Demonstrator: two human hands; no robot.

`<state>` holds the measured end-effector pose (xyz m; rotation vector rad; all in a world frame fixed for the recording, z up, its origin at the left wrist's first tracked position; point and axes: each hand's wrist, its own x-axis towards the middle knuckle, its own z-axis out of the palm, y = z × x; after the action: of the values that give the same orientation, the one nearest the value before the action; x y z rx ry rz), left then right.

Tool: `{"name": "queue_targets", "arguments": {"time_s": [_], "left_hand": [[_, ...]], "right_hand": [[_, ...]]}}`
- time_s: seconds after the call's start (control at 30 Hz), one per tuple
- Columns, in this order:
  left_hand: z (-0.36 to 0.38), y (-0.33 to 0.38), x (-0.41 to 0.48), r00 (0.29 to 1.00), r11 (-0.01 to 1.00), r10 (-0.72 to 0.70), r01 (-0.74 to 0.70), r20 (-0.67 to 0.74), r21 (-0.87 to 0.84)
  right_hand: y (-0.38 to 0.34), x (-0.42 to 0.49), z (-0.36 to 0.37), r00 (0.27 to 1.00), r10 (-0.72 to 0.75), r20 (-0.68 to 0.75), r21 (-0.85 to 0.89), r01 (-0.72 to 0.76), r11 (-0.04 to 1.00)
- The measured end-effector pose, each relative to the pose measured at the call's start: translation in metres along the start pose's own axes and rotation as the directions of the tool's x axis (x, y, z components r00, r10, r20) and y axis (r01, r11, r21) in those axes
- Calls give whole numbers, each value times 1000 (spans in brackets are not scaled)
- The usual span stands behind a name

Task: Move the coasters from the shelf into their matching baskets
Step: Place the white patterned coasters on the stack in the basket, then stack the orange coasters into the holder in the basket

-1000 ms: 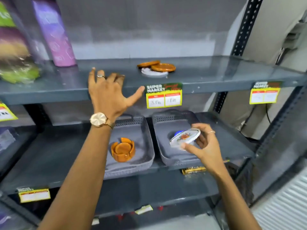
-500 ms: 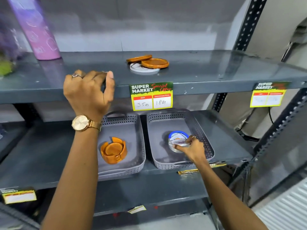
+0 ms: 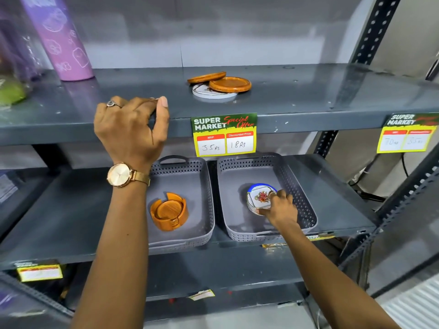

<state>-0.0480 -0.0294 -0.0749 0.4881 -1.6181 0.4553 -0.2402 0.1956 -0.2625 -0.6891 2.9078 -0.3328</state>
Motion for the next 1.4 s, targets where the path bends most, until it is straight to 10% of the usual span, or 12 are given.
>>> {"name": "queue_targets", "arguments": {"time_s": [0.53, 0.93, 1.07, 1.27, 1.4], "left_hand": [[2, -1, 0, 1000, 1000, 10, -10, -16, 2], [0, 0, 0, 1000, 1000, -3, 3, -15, -22], [-4, 1, 3, 1000, 999, -24, 25, 17, -35], [-6, 1, 6, 996, 997, -1, 7, 85, -76], [-12, 2, 9, 997, 995, 9, -1, 80, -98]], "right_hand": [[-18, 1, 2, 999, -8, 52, -235, 20, 972], [-36, -44, -52, 990, -92, -107, 37, 96, 995], [-62, -117, -108, 898, -257, -357, 268, 362, 893], [-103, -166, -223, 597, -315, -738, 427, 774, 467], [-142, -82, -271, 559, -357, -748, 307, 769, 561]]}}
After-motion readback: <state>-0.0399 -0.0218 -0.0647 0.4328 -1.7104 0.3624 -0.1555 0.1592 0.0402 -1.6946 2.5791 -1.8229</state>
